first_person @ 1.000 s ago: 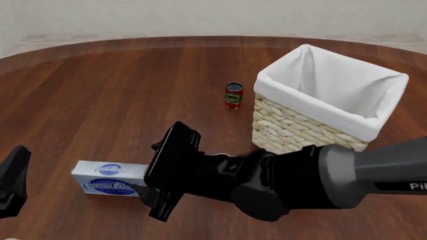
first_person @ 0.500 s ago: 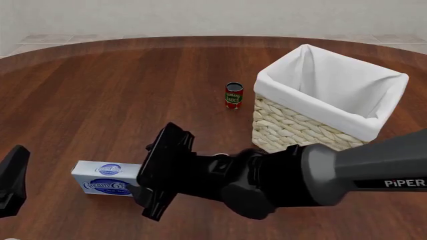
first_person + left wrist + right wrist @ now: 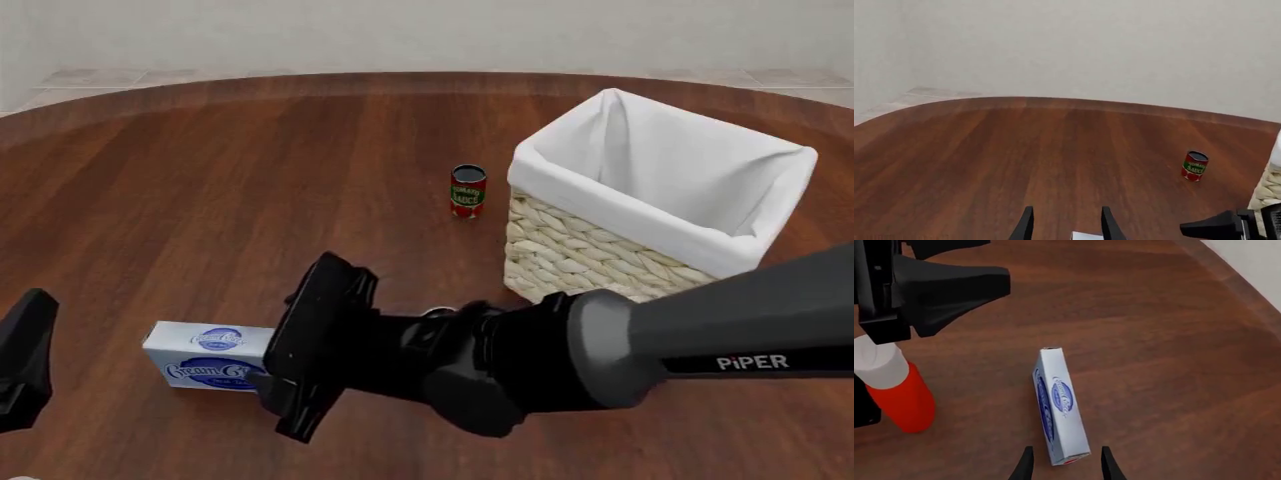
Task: Pick up the cream cheese box, and put it in the basket.
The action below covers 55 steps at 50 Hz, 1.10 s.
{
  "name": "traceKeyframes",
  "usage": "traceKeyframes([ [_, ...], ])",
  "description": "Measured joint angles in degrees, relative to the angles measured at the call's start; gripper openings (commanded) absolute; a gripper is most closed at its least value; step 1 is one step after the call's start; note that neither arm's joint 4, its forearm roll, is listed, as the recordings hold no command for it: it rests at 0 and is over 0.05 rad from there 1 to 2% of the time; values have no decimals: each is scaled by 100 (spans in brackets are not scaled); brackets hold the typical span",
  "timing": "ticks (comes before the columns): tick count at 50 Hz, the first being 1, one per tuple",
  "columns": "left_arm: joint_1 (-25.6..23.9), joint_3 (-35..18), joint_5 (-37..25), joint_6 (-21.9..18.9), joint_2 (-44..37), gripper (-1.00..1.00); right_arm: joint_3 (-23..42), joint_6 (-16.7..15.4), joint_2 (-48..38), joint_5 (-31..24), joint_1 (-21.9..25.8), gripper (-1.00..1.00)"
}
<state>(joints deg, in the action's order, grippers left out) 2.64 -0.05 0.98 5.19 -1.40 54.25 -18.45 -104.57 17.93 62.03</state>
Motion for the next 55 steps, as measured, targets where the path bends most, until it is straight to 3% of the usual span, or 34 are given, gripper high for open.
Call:
traceKeyframes([
  [55, 28, 0, -32, 72, 33, 100, 408, -39, -478, -104, -105, 100],
])
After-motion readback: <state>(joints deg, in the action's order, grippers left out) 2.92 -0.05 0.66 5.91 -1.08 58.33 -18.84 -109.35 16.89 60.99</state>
